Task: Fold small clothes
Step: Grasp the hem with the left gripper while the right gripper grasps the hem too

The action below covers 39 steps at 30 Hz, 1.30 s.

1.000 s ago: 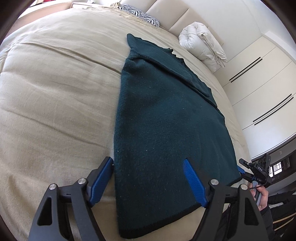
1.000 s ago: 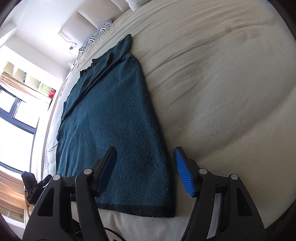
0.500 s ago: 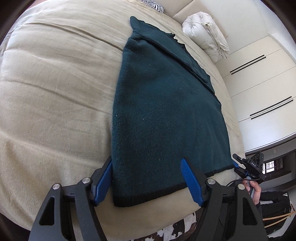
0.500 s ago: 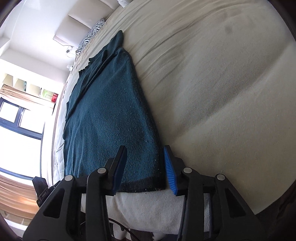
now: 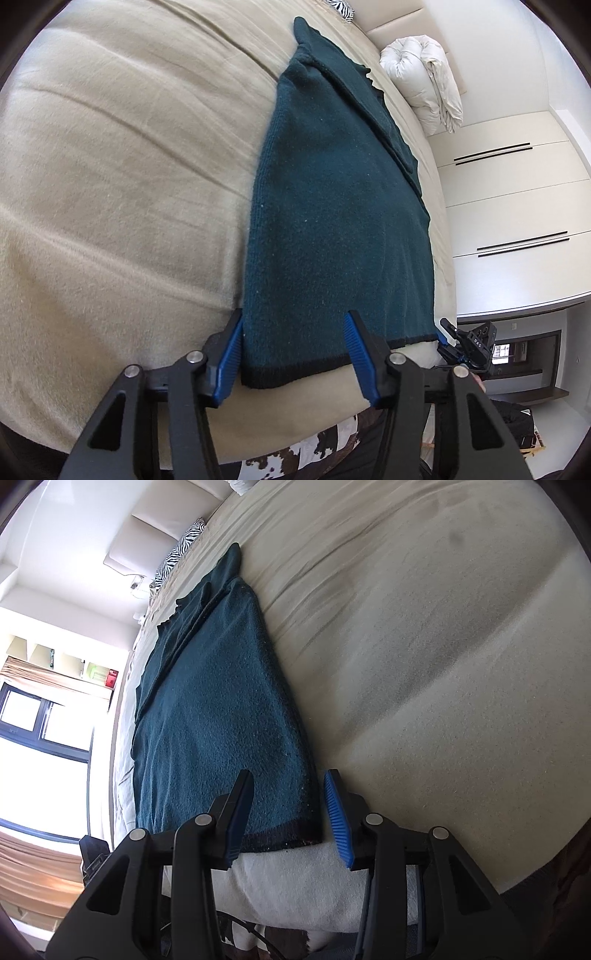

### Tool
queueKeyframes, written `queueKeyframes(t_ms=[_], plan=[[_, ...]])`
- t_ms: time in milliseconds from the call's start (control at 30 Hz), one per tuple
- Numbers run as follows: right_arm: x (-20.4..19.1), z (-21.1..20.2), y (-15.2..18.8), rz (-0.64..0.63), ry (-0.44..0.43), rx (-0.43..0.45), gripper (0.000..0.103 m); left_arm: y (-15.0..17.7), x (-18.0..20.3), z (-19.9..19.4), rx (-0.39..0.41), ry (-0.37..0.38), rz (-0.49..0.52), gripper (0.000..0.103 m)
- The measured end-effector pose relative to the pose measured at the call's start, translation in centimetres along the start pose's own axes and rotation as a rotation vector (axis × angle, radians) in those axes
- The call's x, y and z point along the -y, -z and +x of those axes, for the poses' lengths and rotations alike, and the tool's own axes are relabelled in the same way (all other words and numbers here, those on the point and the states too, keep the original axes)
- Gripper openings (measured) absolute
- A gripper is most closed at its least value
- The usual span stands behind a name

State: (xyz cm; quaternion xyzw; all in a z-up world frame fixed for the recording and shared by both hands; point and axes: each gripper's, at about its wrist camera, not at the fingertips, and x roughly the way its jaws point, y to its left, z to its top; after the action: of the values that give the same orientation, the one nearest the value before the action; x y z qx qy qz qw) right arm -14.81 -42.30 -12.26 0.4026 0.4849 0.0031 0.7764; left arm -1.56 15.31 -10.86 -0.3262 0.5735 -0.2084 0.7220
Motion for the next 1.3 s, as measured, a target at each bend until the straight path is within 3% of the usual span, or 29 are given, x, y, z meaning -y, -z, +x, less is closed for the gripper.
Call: queueKeyframes(t_ms=[133,267,400,500,567,600,733,833,1033,1300], plan=[[0.2,-0.2,-0.1,0.001,0.008,-0.014,0.033,0.2,-0.4,-0.2,0.0,0.012,-0.007,0.05],[0.6,-0.5,-0.1,0.015,0.006,-0.022,0.033,0.0,-0.1,0.1,-0.004,0.047,-0.016,0.064],[0.8,-0.4,-0.1,0.022,0.007,-0.035,0.033,0.2,0.9,0.5,-0.013,0.005,0.029,0.065],[0.7,0.0,-0.2,0.011,0.012,-0.054,0.033,0.4,1.0,0.4,-0.006,-0.034,0.049,0.051],[0.5,0.4,-0.3,0.003,0.007,-0.065,0.033,0.5,0.4,0.5,-0.013,-0.045,0.035,0.012],[0.4,0.6,-0.4,-0.002,0.003,-0.072,0.033,0.6,0.0,0.6,-0.018,-0.042,0.025,0.007],[0.0,1.2,-0.5,-0.018,0.006,-0.084,0.032,0.9,-0.5,0.1,-0.004,-0.033,0.027,0.008],[0.0,1.4,-0.3,-0.026,0.02,-0.093,0.015,1.1,-0.6,-0.2,0.001,-0.03,0.03,0.008],[-0.1,1.1,0.2,-0.055,0.023,-0.086,0.008,1.0,-1.0,-1.1,0.025,0.006,0.003,0.008],[-1.7,-0.1,-0.1,-0.063,-0.035,-0.023,0.007,0.3,-1.4,-3.3,0.094,0.173,-0.076,0.007]])
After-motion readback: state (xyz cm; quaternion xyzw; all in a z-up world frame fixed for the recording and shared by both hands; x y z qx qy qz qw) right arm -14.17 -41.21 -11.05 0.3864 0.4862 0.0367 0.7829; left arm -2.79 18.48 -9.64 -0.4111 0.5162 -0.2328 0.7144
